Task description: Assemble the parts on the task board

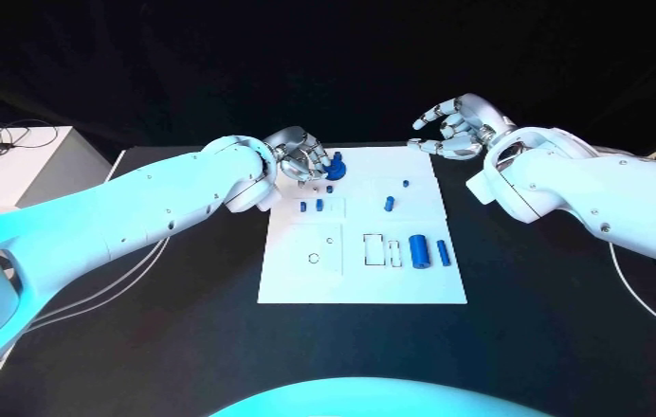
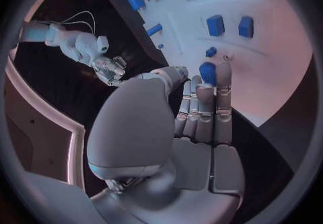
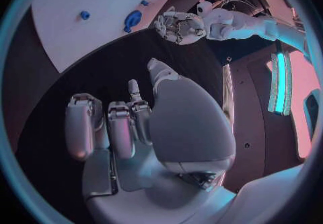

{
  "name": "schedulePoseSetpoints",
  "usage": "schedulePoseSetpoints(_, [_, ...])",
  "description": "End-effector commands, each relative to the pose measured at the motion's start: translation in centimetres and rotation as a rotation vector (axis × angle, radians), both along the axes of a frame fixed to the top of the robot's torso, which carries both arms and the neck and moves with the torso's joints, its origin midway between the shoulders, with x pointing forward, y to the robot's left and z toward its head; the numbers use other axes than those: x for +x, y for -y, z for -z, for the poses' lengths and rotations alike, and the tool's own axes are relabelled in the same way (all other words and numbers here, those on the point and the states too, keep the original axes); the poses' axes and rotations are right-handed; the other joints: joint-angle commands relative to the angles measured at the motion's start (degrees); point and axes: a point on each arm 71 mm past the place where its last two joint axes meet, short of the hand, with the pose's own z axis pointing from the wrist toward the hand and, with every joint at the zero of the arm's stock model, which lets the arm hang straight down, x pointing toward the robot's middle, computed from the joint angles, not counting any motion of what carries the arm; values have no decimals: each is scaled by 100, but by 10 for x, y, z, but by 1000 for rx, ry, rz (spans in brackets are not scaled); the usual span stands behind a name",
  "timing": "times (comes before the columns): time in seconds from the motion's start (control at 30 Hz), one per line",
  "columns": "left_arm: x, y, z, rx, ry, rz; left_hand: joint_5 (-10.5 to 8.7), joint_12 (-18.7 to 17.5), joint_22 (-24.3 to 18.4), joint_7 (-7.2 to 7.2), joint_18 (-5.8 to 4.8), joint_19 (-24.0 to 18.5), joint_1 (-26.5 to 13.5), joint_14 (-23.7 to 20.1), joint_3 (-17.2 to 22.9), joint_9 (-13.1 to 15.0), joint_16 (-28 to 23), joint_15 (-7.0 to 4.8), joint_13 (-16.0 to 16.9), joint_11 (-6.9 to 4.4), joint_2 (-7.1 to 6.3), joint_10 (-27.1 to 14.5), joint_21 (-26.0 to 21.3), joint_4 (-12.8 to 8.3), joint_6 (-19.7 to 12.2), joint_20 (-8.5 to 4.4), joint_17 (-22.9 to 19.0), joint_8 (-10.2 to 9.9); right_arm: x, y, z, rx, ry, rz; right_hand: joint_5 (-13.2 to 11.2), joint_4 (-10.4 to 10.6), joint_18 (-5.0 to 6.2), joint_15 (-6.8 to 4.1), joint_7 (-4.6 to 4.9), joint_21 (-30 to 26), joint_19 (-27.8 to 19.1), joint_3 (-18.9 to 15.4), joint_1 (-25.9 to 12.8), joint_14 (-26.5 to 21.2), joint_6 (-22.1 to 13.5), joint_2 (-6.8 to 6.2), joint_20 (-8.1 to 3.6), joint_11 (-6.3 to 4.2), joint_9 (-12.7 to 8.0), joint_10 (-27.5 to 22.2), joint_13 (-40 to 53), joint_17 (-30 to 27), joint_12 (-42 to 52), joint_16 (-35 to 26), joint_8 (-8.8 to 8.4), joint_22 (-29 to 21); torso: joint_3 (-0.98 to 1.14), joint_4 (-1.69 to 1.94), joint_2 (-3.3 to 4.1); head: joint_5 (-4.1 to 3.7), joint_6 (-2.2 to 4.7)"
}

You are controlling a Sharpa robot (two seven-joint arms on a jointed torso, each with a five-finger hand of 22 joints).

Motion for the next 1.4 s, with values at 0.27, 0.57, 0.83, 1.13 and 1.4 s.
schedulePoseSetpoints(0.27, [6, 23, 3, 189, 296, 125, -25, -455, 93, -74, 84, -14, -114, 139, -102, -314, 302, 49, -416, 55, -180, -20, 129, -129, 208, 40, -23, -261, -1, -4, -1, 2, 13, -20, 45, 12, 14, -29, -1, -28, 204, 4, -40, 587, -29, 11, -14, -16, 7, -22, 909, 1510, -43, 24, 25, 587, 6, -11, 7, -9, 73])
schedulePoseSetpoints(0.57, [9, 26, 13, 301, 273, 153, -14, -828, 343, -150, 43, 150, -216, 231, -389, -527, 591, 114, -723, 122, -183, -65, 330, -212, 510, 115, -72, -480, -1, -4, -1, 3, 11, -21, 45, 12, 14, -29, -1, -28, 204, 4, -40, 587, -29, 11, -14, -16, 7, -22, 909, 1510, -43, 24, 25, 587, 6, -6, 5, -39, 74])
schedulePoseSetpoints(0.83, [8, 29, 19, 357, 214, 183, -12, -1026, 877, -158, -53, 490, -266, 400, -543, -643, 855, 123, -885, 122, -178, 56, 732, -185, 726, 128, 3, -649, -1, -5, -1, 3, 10, -23, 53, 10, 11, -30, -1, -18, 208, 9, -35, 587, -30, 13, -14, -16, 8, -16, 915, 1510, -37, 24, 31, 596, 3, -1, 4, -52, 60])
schedulePoseSetpoints(1.13, [7, 30, 21, 367, 190, 189, 14, -1160, 1287, -137, -125, 752, -288, 612, -691, -728, 1111, 78, -991, 66, -131, 349, 1045, -75, 966, 104, 123, -815, -1, -5, 0, 3, 9, -23, 53, 10, 11, -30, -1, -18, 208, 9, -35, 587, -30, 13, -14, -16, 8, -16, 915, 1510, -37, 24, 31, 596, 0, 6, 3, -64, 55])
schedulePoseSetpoints(1.4, [8, 32, 23, 363, 195, 179, 15, -1259, 1482, -130, -157, 874, -174, 712, -530, -771, 1218, 39, -1038, 23, -123, 578, 1202, -83, 1095, 60, 158, -925, -1, -5, 0, 3, 9, -25, 53, 10, 11, -30, -1, -18, 208, 9, -35, 587, -30, 13, -14, -16, 8, -16, 915, 1510, -37, 24, 31, 596, 0, 0, 10, -69, 56])
